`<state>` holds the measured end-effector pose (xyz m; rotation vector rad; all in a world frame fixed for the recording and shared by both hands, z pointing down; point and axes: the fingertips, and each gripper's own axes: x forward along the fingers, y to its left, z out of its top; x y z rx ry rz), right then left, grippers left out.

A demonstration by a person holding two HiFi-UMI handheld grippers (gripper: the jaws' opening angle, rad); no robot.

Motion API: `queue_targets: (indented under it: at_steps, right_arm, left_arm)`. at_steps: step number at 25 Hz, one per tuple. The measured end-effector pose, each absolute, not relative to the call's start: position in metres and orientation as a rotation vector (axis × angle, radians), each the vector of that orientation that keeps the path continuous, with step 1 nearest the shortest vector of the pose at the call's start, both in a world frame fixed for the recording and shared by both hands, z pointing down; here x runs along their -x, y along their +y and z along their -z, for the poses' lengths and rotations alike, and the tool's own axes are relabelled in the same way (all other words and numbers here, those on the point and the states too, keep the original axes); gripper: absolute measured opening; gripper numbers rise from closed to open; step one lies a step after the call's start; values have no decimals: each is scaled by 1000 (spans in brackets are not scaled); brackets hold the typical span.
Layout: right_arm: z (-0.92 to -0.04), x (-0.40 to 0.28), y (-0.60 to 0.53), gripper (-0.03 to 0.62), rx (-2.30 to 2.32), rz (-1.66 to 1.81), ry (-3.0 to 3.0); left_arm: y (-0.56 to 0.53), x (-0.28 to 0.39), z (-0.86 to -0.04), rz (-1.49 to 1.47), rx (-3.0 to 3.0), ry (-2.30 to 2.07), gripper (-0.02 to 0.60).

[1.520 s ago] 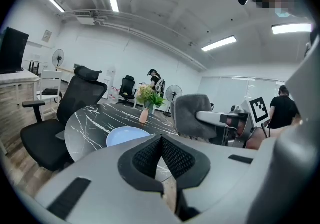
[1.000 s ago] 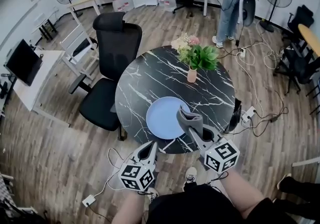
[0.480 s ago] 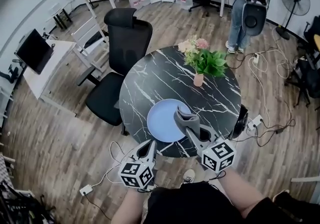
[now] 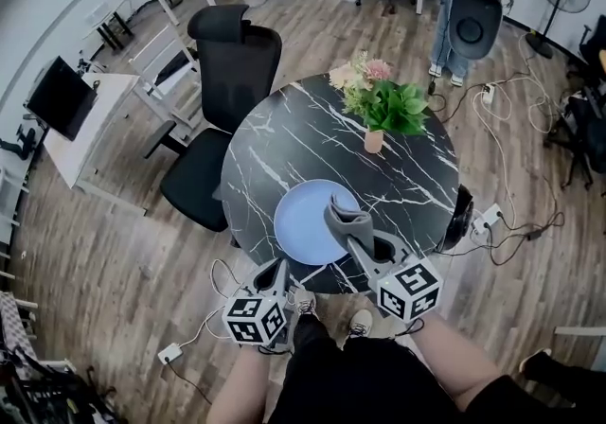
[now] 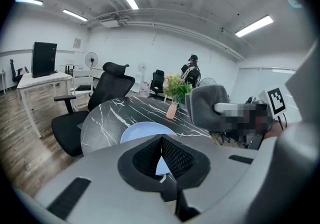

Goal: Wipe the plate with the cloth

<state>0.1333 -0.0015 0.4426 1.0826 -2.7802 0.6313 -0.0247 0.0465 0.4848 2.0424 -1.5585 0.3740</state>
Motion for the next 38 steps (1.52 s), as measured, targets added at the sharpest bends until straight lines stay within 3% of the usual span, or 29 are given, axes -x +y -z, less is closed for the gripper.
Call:
queue_targets:
  at_steps: [12,16,19,32,38]
  right_arm:
    - [-475,-125,-27,58,-1119,-651,-2672]
    - [-488,-109,-36,58,-1094,-656,-2640]
    - [-499,-92,-43,58,-1060,-660,-2617]
    - [-558,-40,-49,58,-920,-711,-2482]
    - [-575,-26,-51,58,-899,-718,-2435]
  left_arm:
    - [6,60,-549,-450,-1907,-1506,23]
    - [-3,78,-577,-492,-1823,-1490,131]
    - [-12,87,-597,-507,-1771,-1454,146]
    - [-41,91,-660,-525,-1671,-1266,145]
    - [-50,93,-668,-501,-1649,-1247,98]
